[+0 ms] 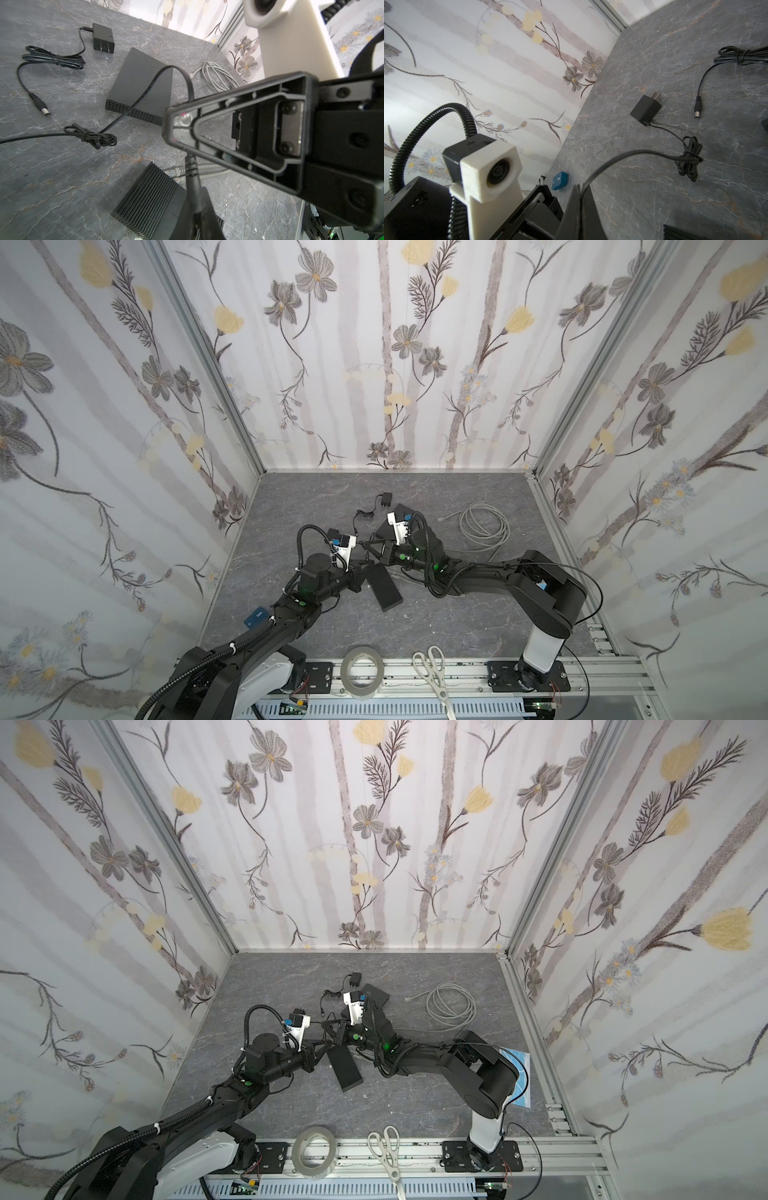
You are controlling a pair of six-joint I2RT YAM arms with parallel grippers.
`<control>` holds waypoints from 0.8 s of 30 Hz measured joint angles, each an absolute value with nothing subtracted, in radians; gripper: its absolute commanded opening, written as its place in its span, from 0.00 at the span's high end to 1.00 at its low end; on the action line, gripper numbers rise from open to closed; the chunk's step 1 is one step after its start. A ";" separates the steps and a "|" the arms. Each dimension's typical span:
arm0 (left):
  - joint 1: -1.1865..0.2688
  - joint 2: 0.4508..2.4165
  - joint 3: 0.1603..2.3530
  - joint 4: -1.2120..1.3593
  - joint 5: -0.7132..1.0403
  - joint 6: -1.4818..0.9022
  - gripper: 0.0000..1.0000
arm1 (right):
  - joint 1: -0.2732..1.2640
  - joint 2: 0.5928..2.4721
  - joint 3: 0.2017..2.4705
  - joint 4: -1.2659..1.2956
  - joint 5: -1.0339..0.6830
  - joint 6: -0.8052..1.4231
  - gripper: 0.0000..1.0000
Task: Insert the plug into the switch port
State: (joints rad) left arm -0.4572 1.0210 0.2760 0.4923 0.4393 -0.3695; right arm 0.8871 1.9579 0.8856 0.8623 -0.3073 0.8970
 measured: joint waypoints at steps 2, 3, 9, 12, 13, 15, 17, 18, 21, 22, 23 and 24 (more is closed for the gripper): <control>-0.458 1.019 0.276 0.488 0.439 -0.369 1.00 | 0.887 1.956 0.879 0.865 -0.306 0.897 0.97; -0.458 1.019 0.276 0.484 0.440 -0.366 1.00 | 0.887 1.956 0.876 0.865 -0.306 0.897 0.97; -0.458 1.014 0.276 0.473 0.441 -0.365 1.00 | 0.887 1.945 0.859 0.868 -0.300 0.899 0.94; -0.459 1.011 0.276 0.467 0.444 -0.358 1.00 | 0.884 1.929 0.839 0.869 -0.296 0.900 0.80; -0.458 1.011 0.278 0.467 0.440 -0.357 1.00 | 0.883 1.922 0.831 0.864 -0.297 0.899 0.77; -0.458 1.017 0.284 0.467 0.430 -0.346 1.00 | 0.877 1.898 0.814 0.849 -0.299 0.880 0.68; -0.458 1.034 0.293 0.463 0.425 -0.339 1.00 | 0.867 1.857 0.799 0.818 -0.302 0.849 0.60; -0.458 1.045 0.299 0.455 0.422 -0.337 1.00 | 0.862 1.829 0.796 0.789 -0.298 0.819 0.57; -0.458 1.077 0.320 0.437 0.421 -0.327 1.00 | 0.859 1.730 0.808 0.661 -0.272 0.693 0.54; -0.458 1.087 0.328 0.432 0.421 -0.321 1.00 | 0.864 1.694 0.822 0.601 -0.255 0.640 0.54; -0.458 1.099 0.339 0.422 0.422 -0.318 1.00 | 0.875 1.657 0.838 0.543 -0.223 0.577 0.54; -0.458 1.112 0.351 0.413 0.423 -0.316 1.00 | 0.889 1.613 0.850 0.481 -0.180 0.513 0.54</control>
